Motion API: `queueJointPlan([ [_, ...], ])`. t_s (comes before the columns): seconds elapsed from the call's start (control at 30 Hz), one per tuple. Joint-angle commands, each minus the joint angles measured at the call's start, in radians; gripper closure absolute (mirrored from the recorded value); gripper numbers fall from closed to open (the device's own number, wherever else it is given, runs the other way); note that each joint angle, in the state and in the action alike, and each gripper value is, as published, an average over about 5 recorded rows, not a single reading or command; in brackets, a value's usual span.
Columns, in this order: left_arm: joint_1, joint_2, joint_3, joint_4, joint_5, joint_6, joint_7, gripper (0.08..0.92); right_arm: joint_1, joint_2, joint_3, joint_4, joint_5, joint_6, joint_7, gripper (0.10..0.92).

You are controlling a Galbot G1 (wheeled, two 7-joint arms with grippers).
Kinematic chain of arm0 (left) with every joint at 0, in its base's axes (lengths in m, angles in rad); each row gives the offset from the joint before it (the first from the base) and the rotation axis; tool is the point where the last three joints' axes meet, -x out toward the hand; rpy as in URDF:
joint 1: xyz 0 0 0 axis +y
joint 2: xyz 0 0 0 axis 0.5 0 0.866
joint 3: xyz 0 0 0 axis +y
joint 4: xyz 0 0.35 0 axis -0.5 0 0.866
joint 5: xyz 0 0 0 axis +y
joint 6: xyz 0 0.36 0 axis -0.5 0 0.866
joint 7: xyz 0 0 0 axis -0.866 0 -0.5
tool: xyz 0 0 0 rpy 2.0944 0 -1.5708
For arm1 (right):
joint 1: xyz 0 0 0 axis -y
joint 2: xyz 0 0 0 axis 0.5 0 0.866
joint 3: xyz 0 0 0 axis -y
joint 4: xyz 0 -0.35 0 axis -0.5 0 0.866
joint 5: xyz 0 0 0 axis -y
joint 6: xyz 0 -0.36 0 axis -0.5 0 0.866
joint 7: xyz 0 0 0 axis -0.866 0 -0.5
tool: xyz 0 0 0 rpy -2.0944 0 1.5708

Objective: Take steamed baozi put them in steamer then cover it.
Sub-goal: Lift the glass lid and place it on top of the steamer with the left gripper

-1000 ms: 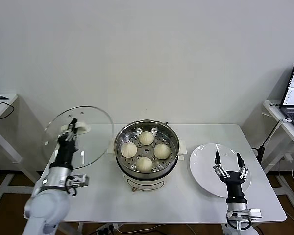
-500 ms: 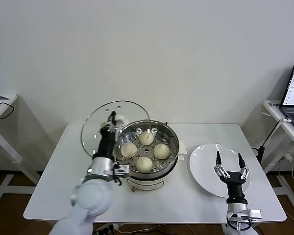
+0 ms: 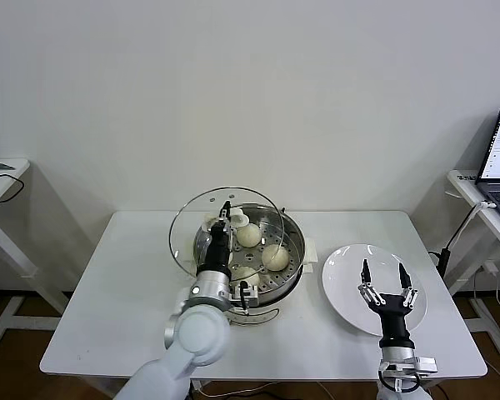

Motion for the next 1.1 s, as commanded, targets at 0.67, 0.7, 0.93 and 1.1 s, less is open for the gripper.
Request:
queueJointPlan([
  [0.67,-0.030,-0.127,0.066,0.164,0.073,0.044,0.022,0.809,0.015,0.023,-0.015,-0.042,-0.036,0.016,0.002,0.203],
  [0.7,-0.030,-0.129,0.065,0.166,0.074,0.043,0.022,0.809,0.016,0.023,-0.016,-0.043,-0.037,0.017,0.002,0.203],
  [0.93,-0.038,-0.143,0.062,0.178,0.077,0.043,0.020,0.809,0.019,0.022,-0.016,-0.054,-0.041,0.021,0.002,0.203],
  [1.1,-0.031,-0.154,0.058,0.181,0.086,0.040,0.017,0.809,0.022,0.024,-0.019,-0.059,-0.043,0.022,0.002,0.203],
])
